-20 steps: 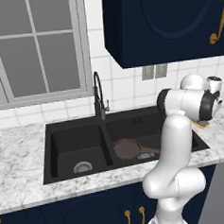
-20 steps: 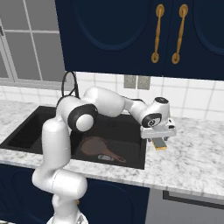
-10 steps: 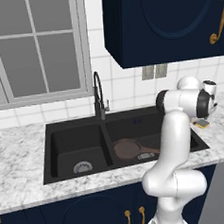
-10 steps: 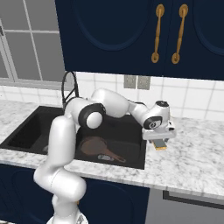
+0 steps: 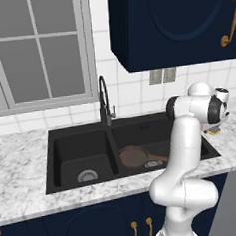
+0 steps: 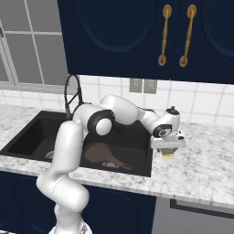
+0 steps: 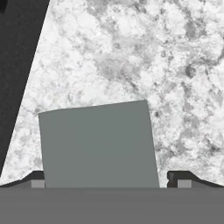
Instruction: Pick the pan and sponge and place them into the sink. Then turn on the water.
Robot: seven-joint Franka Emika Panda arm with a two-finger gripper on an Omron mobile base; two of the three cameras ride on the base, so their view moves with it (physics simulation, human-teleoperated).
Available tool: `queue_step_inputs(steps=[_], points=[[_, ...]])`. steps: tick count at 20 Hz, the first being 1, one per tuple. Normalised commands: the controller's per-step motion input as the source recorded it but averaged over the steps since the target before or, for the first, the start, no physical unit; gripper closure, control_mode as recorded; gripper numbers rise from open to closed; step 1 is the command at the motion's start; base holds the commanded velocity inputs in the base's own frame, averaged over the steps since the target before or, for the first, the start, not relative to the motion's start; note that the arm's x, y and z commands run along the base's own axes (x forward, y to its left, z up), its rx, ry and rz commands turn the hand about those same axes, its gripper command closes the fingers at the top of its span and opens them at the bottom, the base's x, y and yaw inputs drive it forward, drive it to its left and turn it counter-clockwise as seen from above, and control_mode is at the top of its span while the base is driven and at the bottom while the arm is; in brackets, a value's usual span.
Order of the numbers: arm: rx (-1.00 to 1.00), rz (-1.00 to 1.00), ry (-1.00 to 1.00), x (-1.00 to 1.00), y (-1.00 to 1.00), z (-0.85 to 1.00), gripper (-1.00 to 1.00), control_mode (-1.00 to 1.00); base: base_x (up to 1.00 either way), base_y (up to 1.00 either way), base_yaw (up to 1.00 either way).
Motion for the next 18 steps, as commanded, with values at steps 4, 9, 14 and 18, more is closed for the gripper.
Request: queue_step_inputs(steps=[4,9,14,18], points=[[0.00,0.00,0.08,0.00,0.02,-0.51,1.00,-1.00,0.00,0.00,0.00],[0.00,0.04,0.08,0.00,0.27,-0.21,1.00,-1.00,0.00,0.00,0.00],[-0.04,0.11,0.08,-0.01,0.66,0.17,1.00,-1.00,0.00,0.00,0.00],[-0.03,0.14,-0.01,-0.23,0.87,0.48,1.00,-1.00,0.00,0.00,0.00]])
